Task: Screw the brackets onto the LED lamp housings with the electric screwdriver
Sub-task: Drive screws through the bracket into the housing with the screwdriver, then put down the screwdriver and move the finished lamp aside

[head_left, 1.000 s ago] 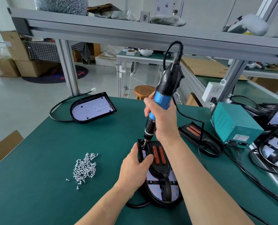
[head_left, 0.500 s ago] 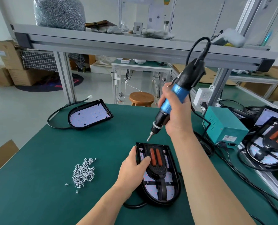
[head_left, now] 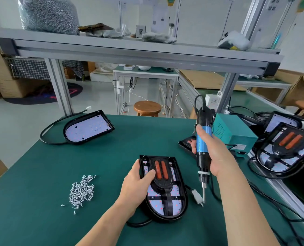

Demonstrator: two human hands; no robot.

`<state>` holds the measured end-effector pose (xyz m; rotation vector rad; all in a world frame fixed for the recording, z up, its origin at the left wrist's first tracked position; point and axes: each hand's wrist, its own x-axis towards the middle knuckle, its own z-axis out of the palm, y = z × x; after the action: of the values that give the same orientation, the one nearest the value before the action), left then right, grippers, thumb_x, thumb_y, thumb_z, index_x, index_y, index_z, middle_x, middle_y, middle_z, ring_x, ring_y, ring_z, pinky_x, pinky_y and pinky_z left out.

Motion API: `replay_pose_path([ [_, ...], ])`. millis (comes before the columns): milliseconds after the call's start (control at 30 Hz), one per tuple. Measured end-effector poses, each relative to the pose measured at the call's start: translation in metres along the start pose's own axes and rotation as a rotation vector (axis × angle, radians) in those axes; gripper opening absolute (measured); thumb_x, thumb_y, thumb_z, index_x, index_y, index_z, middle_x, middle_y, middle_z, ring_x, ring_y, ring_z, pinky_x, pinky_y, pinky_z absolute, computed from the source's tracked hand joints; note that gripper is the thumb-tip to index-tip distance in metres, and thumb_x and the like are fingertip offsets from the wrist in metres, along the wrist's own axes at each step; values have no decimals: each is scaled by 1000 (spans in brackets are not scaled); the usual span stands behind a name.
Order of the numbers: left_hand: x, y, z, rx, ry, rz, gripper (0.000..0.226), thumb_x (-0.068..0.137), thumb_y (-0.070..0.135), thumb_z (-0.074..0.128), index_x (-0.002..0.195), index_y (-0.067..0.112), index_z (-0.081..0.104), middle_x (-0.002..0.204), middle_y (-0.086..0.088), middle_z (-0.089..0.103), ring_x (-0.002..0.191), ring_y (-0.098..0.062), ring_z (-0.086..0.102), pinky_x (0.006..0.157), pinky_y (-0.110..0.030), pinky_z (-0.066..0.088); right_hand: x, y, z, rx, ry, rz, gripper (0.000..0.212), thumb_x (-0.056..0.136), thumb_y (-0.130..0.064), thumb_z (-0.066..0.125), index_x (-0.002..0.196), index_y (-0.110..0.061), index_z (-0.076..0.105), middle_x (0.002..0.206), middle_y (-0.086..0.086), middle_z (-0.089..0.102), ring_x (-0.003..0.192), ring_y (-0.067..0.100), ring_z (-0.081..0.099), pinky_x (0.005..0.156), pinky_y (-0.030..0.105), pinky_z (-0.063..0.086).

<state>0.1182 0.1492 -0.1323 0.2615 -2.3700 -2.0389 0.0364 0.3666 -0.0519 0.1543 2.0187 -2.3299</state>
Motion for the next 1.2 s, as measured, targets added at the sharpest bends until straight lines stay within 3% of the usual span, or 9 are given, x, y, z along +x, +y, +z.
replay_pose_path([
  [167, -2, 0, 0, -10, -15, 6, 30, 94, 30, 60, 120, 45, 59, 110, 22, 73, 107, -3, 67, 105, -40, 49, 0, 22, -15, -134, -60, 155, 71, 57, -63, 83, 105, -15, 64, 73, 7, 70, 58, 18, 62, 56, 26, 52],
  [400, -1, 1, -1, 2, -14, -5, 32, 80, 44, 59, 110, 54, 61, 109, 22, 73, 107, -5, 68, 104, -41, 49, 11, 53, -23, -342, -9, 183, 51, 82, -47, 81, 110, -9, 63, 64, 3, 66, 52, 16, 61, 56, 23, 51],
  [500, -1, 2, -1, 3, -22, -1, 33, 81, 44, 59, 113, 51, 61, 109, 22, 73, 107, -4, 68, 104, -41, 49, 16, 57, -22, -368, 16, 182, 51, 80, -41, 84, 114, -13, 57, 81, 8, 70, 56, 16, 66, 60, 28, 52],
  [633, -2, 3, -1, 2, -30, -1, 33, 81, 43, 58, 113, 51, 61, 109, 21, 73, 105, -3, 68, 103, -40, 50, 16, 62, -16, -574, 56, 154, 55, 76, -38, 85, 113, -20, 50, 105, 5, 66, 85, 21, 71, 69, 33, 51],
  [900, -4, 5, 0, 20, -29, 0, 29, 90, 36, 59, 116, 48, 61, 110, 22, 73, 106, -2, 67, 103, -39, 49, 7, 64, -4, -905, 147, 50, 41, 79, -44, 76, 101, -23, 49, 94, -3, 62, 76, 16, 65, 61, 31, 47],
  [1100, -7, 8, -1, 26, -23, -10, 29, 88, 40, 58, 105, 63, 58, 108, 26, 72, 103, 1, 67, 98, -34, 50, 1, 67, 7, -1194, 218, -88, 36, 81, -40, 73, 93, -26, 41, 80, -11, 55, 63, 6, 51, 50, 28, 29],
  [1200, -9, 9, -2, 36, -24, -5, 30, 85, 43, 57, 103, 67, 56, 108, 27, 72, 102, 4, 67, 94, -31, 49, 0, 70, 11, -1244, 229, -111, 34, 82, -34, 70, 95, -25, 40, 82, -11, 51, 66, 13, 52, 51, 29, 27],
])
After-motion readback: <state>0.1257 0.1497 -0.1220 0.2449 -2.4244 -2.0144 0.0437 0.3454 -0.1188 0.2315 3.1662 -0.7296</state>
